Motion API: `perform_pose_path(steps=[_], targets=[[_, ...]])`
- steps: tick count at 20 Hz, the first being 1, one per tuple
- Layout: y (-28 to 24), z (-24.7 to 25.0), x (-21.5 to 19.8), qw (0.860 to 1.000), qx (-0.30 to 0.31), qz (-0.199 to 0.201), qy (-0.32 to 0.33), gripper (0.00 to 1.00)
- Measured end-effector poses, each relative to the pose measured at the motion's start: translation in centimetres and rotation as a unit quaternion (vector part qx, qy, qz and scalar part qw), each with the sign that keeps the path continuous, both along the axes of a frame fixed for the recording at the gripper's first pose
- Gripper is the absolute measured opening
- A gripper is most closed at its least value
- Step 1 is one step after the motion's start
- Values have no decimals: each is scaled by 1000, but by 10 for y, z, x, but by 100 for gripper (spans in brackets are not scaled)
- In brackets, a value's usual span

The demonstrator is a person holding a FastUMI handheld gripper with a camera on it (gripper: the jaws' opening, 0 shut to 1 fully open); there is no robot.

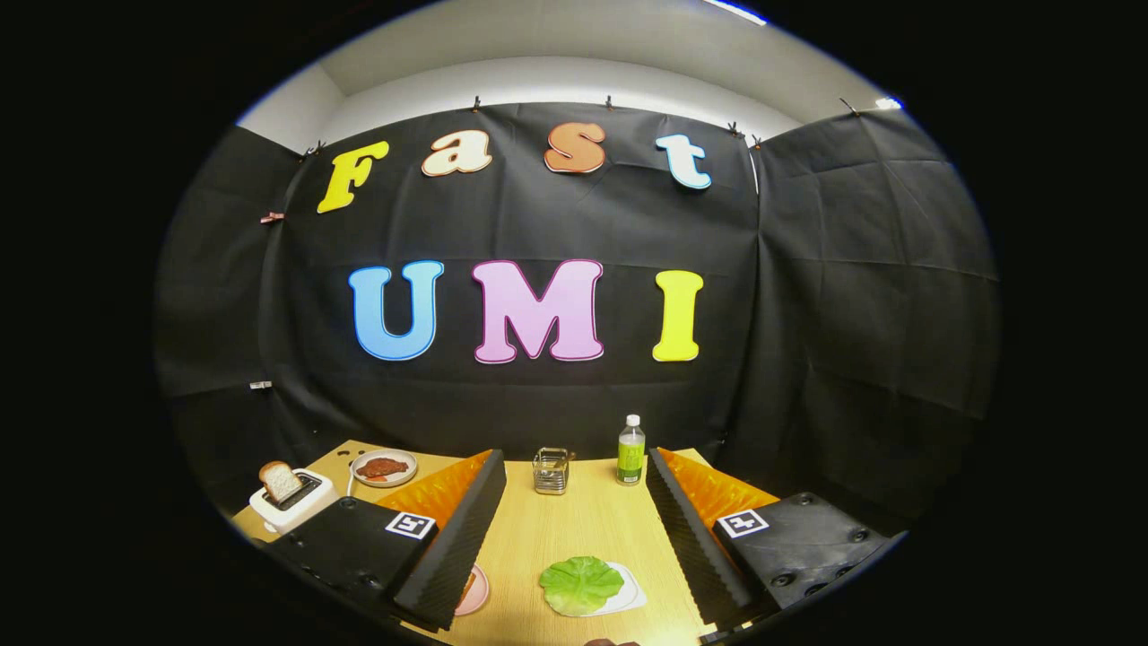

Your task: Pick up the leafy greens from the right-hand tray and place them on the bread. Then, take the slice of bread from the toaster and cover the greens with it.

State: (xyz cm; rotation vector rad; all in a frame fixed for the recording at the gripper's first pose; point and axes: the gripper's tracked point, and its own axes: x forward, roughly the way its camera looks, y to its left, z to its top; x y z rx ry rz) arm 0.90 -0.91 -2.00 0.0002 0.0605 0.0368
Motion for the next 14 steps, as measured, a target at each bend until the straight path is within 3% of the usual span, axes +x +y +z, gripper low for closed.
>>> perform_pose_path(steps=[14], targets=[[-4, -30, 16, 999, 2, 31, 38, 98]])
